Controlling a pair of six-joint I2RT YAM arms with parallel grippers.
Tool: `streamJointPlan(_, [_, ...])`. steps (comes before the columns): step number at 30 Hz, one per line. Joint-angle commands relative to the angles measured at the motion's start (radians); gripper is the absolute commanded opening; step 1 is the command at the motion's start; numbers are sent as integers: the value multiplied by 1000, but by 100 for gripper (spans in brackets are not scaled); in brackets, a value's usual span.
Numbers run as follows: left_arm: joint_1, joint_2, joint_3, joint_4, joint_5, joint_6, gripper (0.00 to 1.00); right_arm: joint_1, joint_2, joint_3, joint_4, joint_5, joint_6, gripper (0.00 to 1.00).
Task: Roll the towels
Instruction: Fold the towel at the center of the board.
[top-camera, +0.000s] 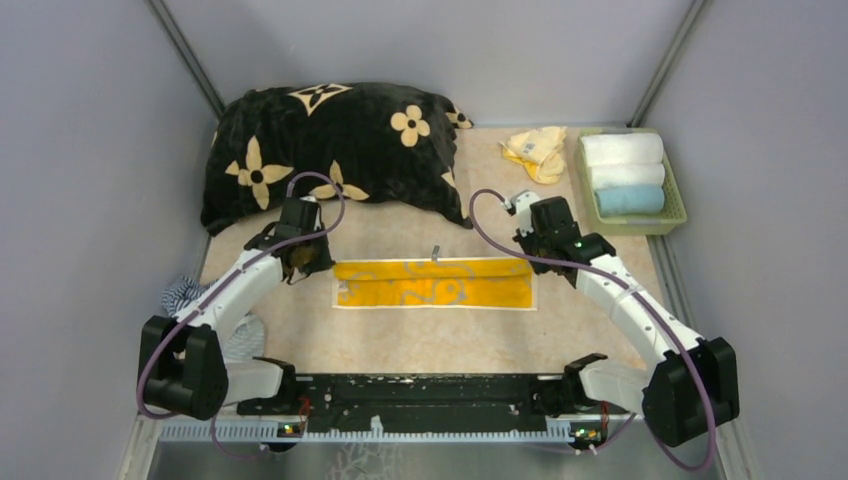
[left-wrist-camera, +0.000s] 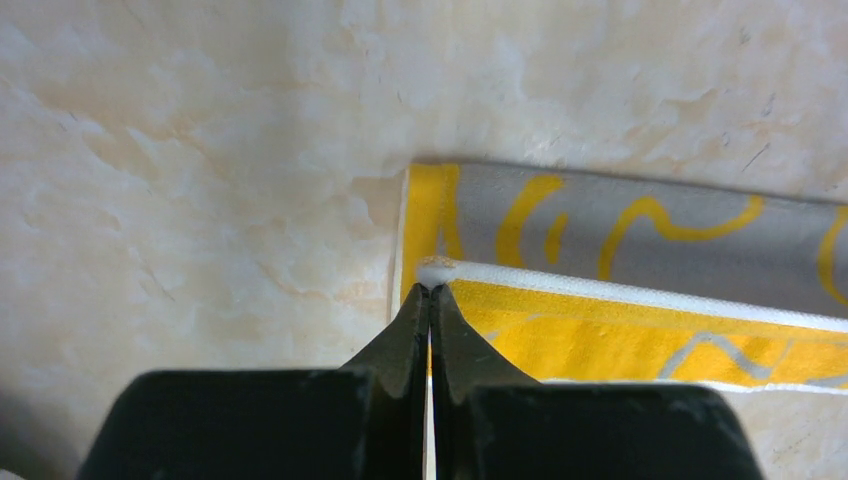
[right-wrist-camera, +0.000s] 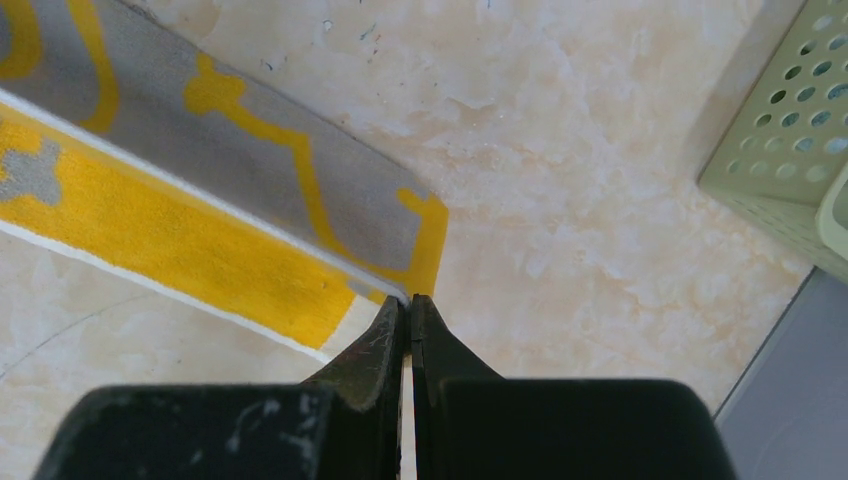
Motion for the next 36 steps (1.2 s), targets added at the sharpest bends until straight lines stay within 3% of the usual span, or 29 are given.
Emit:
streamJointPlan(1, [11, 4, -55, -45, 39, -85, 0, 24, 28, -4, 20, 61, -70, 0])
streamJointPlan(11, [11, -31, -109, -48, 50, -165, 6, 110, 113, 2, -33, 67, -109, 4])
streamJointPlan(16, [11, -54, -101, -75, 59, -172, 24, 121, 104, 14, -72, 37, -133, 18])
streamJointPlan(19, [11, -86, -105, -98, 51, -187, 42, 125, 84, 37, -110, 26, -140, 27])
streamJointPlan(22, [11, -143, -111, -110, 35, -205, 51, 125, 38, 56, -125, 43, -140, 31])
streamJointPlan(30, [11, -220, -44, -180, 12, -195, 59, 125, -81, 171, -207, -82, -108, 37])
streamJointPlan(36, [11, -239, -31, -147, 75, -167, 61, 125, -78, 193, -158, -57, 77, 40])
